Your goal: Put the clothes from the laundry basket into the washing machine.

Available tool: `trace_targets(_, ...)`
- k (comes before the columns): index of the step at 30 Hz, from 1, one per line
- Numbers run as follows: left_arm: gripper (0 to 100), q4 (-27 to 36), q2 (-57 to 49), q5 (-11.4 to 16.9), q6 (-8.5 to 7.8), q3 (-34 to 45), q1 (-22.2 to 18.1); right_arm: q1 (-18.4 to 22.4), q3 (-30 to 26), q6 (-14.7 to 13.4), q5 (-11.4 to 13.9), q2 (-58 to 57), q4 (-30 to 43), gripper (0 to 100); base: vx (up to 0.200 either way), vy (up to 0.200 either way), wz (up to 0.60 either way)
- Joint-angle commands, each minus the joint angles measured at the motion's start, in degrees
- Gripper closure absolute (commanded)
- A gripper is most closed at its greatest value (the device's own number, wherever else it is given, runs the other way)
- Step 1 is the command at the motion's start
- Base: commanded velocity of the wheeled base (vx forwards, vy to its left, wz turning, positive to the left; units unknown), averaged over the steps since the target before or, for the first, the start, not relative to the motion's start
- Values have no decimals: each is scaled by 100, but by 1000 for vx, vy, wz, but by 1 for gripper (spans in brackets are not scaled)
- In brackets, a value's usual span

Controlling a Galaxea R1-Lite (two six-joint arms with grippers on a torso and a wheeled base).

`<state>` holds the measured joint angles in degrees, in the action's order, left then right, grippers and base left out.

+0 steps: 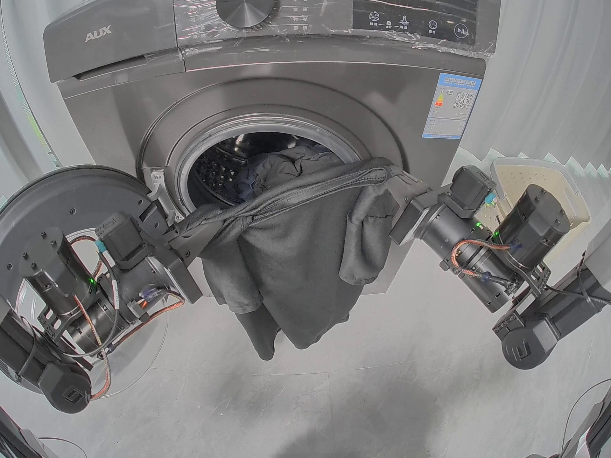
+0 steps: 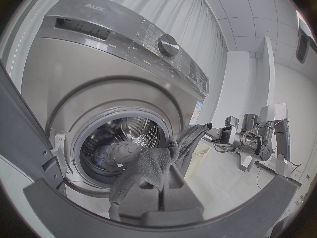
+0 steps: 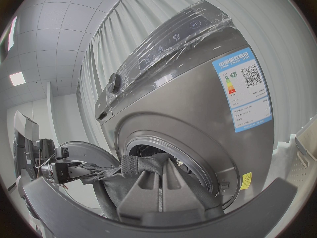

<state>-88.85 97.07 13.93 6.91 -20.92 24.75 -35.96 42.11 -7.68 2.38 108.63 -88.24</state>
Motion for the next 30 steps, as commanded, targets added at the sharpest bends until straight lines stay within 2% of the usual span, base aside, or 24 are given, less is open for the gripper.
trace_targets(1, 100, -10, -127, -5, 3, -53, 4, -7, 43, 3, 0, -79, -1, 100, 0, 0, 0)
trace_targets(8, 100, -1, -312, 30, 21, -35, 57, -42, 166, -5, -9, -237, -1, 100, 0, 0, 0)
trace_targets(15, 100, -1, 224, 39, 12, 202, 57, -174, 70, -32, -9, -219, 8, 100, 0, 0, 0)
trace_targets(16, 0, -1, 382, 30, 12, 220, 57, -192, 8, -23, 8, -219, 8, 100, 0, 0, 0)
trace_targets(22, 0, -10, 1358, -5, 21, -70, 232, -271, -431, 3, 52, -237, 26, 100, 0, 0, 0)
trace_targets(30, 0, -19, 2202, 30, 12, -378, 303, -324, -396, -5, 35, -211, 8, 100, 0, 0, 0)
